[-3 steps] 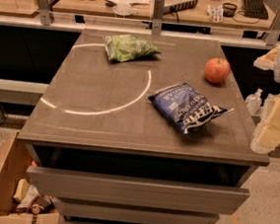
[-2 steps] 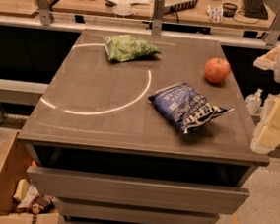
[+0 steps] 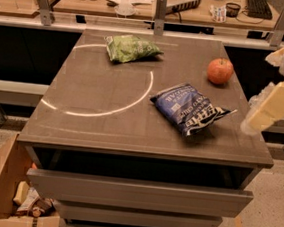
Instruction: Pick green jalapeno chip bag
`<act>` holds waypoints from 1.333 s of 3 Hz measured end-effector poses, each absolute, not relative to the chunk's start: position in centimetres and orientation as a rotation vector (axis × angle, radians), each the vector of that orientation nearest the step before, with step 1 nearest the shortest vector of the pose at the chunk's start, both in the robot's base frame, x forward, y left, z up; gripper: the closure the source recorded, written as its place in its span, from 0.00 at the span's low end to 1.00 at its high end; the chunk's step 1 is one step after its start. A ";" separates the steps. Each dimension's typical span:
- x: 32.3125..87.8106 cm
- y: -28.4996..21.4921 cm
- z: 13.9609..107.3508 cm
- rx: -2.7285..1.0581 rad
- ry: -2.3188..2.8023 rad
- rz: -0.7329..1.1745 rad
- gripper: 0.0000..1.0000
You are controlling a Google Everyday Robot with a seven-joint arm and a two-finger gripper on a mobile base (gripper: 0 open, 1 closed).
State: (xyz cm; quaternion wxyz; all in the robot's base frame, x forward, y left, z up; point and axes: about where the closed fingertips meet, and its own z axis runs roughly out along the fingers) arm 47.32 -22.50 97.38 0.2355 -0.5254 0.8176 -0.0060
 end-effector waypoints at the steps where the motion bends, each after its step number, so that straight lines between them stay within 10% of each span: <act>1: 52.5 -23.2 99.0 -1.115 2.199 0.065 0.00; 4: 60.0 -22.5 102.3 -0.824 2.022 0.116 0.00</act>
Offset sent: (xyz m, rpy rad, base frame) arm 0.1935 -0.0052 0.0804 0.6361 -0.4920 -0.4090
